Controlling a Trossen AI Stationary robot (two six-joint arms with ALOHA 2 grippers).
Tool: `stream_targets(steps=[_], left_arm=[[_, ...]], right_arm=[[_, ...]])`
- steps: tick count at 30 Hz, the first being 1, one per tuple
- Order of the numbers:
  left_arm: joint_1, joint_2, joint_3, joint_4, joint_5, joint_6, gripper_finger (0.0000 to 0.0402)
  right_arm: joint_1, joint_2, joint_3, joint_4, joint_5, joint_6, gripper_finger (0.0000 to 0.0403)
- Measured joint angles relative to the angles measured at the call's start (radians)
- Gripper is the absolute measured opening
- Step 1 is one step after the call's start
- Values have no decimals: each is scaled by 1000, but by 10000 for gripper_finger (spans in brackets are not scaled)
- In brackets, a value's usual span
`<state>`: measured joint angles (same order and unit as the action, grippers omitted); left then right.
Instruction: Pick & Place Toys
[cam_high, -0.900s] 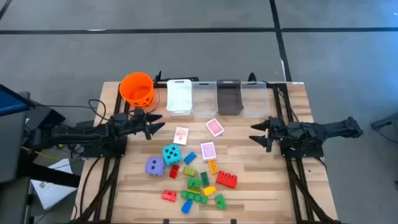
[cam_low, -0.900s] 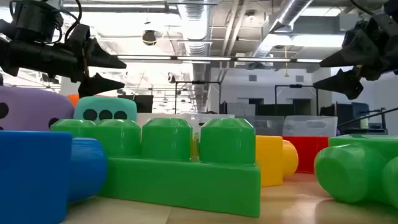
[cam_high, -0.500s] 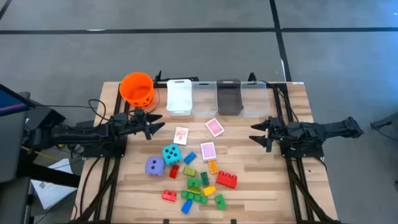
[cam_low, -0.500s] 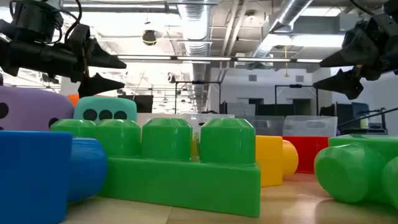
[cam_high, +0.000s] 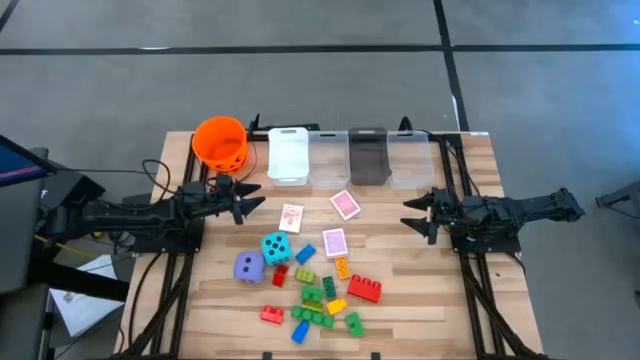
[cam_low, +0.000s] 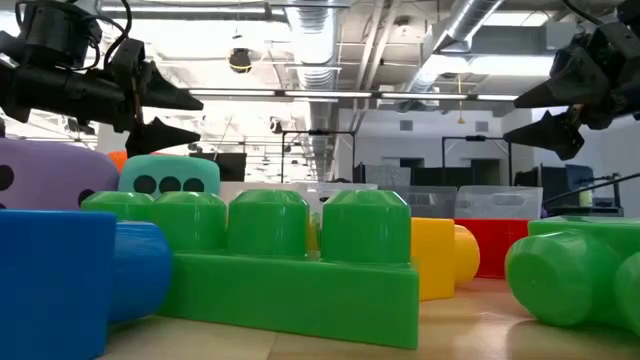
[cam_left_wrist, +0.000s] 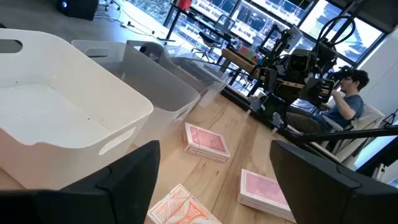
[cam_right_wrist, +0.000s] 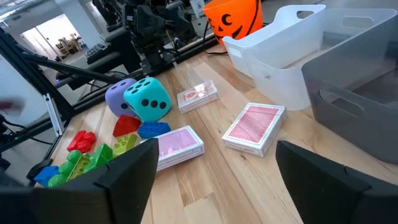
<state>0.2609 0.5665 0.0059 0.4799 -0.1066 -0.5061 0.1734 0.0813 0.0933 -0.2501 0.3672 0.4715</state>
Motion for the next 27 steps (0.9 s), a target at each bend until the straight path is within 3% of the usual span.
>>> stream_targets(steps=[23, 27], left_arm=[[0, 0, 0, 16, -6, 1, 298], [0, 0, 0, 77, 20, -126, 298]], right_arm=[[-2, 0, 0, 1, 0, 1, 317], [3, 0, -2, 25, 0, 213, 317]])
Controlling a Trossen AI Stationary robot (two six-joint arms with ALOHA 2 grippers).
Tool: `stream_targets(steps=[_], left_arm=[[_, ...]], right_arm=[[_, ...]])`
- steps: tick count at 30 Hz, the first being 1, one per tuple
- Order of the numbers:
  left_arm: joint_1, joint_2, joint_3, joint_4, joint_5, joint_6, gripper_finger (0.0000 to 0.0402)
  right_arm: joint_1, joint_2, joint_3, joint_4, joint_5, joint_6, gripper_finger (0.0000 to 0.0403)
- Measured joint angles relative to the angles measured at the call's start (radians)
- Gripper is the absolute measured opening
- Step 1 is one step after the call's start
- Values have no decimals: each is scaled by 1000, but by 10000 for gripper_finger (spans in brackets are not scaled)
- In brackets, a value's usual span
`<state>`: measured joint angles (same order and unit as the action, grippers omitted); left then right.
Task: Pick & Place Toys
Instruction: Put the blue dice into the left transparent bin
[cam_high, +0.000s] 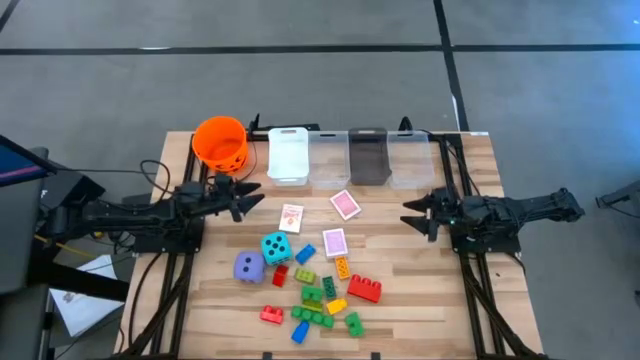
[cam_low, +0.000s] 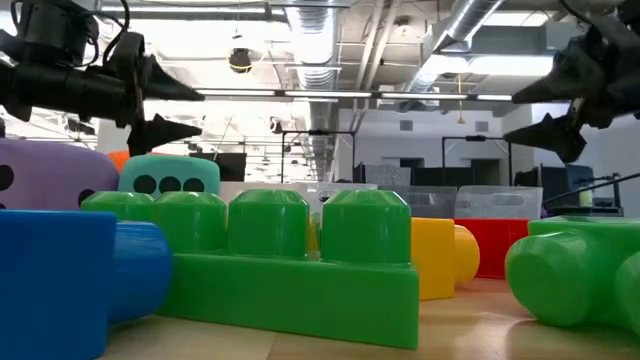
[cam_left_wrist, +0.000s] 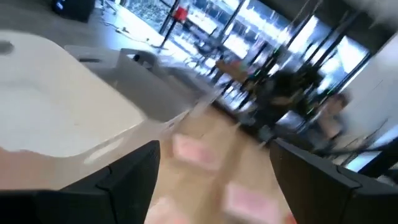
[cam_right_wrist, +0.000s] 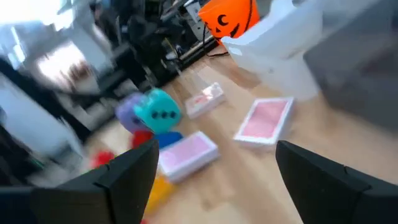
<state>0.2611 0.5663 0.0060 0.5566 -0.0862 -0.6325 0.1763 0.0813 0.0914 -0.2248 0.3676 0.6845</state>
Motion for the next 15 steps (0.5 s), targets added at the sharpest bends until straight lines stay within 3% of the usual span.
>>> stream_targets(steps=[3, 6, 15], left_arm=[[0, 0, 0, 72, 49, -204, 298], [0, 3, 0, 127, 9, -262, 298], [0, 3, 0, 222, -46, -319, 298]], right_arm=[[0, 0, 0, -1, 0, 217, 317], [0, 0, 0, 0, 1, 355, 317], [-3, 0, 0, 1, 74, 442, 317]])
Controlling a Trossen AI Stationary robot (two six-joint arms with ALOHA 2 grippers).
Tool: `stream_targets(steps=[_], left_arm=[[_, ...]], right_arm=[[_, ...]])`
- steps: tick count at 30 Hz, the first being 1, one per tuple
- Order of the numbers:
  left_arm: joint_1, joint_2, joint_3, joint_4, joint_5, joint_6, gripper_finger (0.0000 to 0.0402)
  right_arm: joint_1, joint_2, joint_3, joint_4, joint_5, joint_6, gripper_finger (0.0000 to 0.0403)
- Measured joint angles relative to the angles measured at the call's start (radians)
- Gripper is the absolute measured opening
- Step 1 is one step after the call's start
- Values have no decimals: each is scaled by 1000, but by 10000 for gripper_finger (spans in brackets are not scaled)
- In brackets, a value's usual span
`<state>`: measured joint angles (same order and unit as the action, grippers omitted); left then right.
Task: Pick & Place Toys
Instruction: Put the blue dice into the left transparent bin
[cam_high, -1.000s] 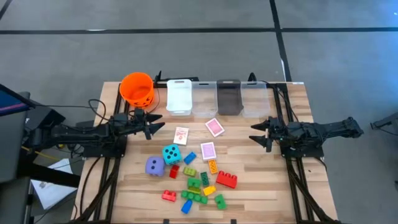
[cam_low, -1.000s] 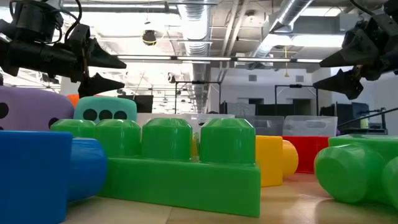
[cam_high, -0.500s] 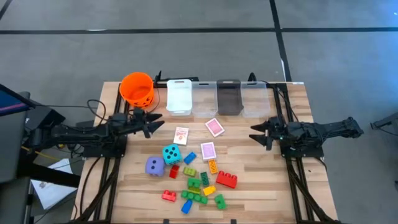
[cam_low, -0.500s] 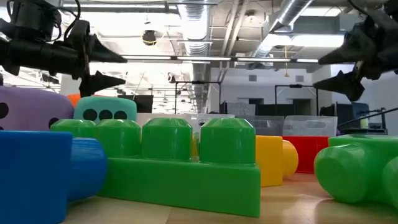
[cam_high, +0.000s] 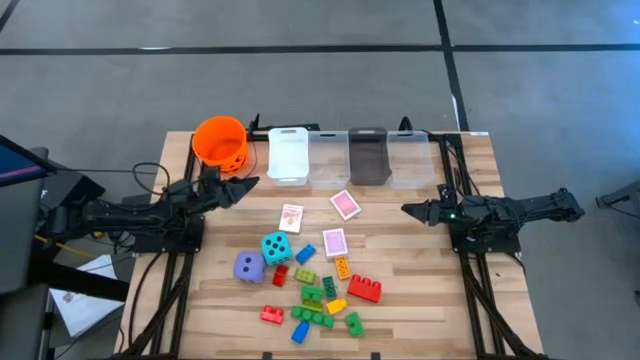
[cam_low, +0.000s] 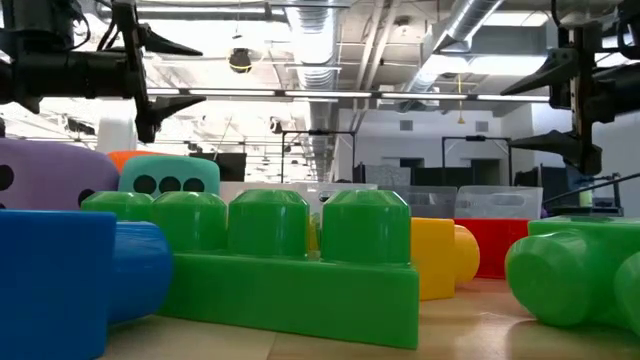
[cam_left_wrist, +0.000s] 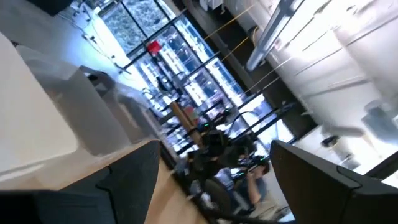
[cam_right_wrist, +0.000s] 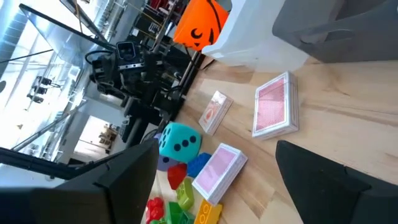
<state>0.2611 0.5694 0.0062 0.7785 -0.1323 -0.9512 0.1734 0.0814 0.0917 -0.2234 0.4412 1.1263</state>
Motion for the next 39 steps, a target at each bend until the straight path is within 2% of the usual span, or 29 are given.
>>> stream_targets(steps=[6, 8, 11, 17, 19, 21, 25, 27, 33, 39], left_arm=[[0, 2, 0, 51, 0, -100, 298], [0, 3, 0, 53, -3, -101, 298], [-2, 2, 0, 54, -15, -105, 298], [-23, 2, 0, 54, -108, -122, 298], [-32, 2, 0, 54, -112, -125, 298], [-41, 2, 0, 53, -112, -124, 298], [-48, 2, 0, 52, -112, -122, 298], [-47, 2, 0, 52, -112, -114, 298], [-47, 2, 0, 52, -112, -59, 298], [-47, 2, 0, 52, -102, -48, 298]], right_arm=[[0, 0, 0, 0, 2, 21, 317], [0, 0, 0, 2, 1, -22, 317], [4, 4, 0, 30, -20, -186, 317], [16, 70, 2, 249, -63, -743, 317], [9, 103, 2, 312, -63, -826, 317], [-4, 147, 2, 346, -72, -829, 317], [-37, 287, 2, 359, -130, -738, 317], [-55, 373, 2, 418, -172, -730, 317], [-126, 699, 11, 751, -291, -843, 317], [-198, 1056, 176, 844, -475, -1000, 317]])
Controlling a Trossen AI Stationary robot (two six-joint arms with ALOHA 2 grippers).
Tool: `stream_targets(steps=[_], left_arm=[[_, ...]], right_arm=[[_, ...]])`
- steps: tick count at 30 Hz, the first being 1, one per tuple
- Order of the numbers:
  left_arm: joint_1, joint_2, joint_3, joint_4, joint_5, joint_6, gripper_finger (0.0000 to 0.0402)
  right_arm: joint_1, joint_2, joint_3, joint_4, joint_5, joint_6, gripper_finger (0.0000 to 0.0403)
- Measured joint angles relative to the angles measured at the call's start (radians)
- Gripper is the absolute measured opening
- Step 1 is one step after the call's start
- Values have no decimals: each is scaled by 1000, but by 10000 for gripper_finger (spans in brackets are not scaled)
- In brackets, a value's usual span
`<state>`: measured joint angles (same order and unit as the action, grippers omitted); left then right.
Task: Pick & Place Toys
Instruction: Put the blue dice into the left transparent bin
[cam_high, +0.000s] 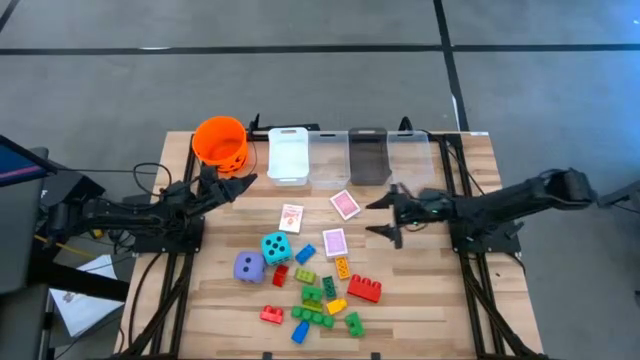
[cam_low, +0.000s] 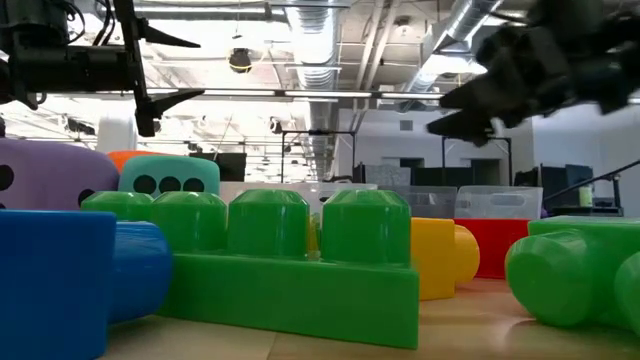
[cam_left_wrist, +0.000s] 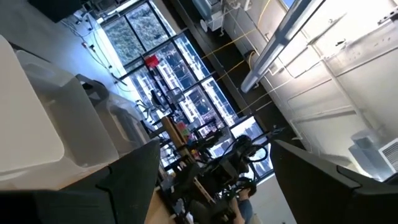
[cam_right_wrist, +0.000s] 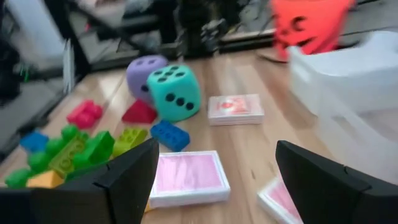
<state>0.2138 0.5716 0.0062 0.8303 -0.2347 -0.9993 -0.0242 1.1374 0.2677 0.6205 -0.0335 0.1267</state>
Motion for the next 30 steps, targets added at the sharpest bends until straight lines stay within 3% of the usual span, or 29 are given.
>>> stream_targets(steps=[7, 11, 14, 21, 30], left_arm=[[0, 0, 0, 0, 55, 0, 298], [0, 0, 0, 0, 68, 0, 298], [0, 0, 0, 0, 68, 0, 298], [0, 0, 0, 0, 68, 0, 298], [0, 0, 0, -5, 68, -2, 298]], right_arm=[[-87, 361, 292, 2, -165, -22, 317], [-108, 506, 467, -12, -336, -53, 314], [-99, 589, 588, -86, -402, -142, 306], [-74, 725, 809, -326, -424, -262, 302], [-96, 711, 850, -375, -440, -273, 302]])
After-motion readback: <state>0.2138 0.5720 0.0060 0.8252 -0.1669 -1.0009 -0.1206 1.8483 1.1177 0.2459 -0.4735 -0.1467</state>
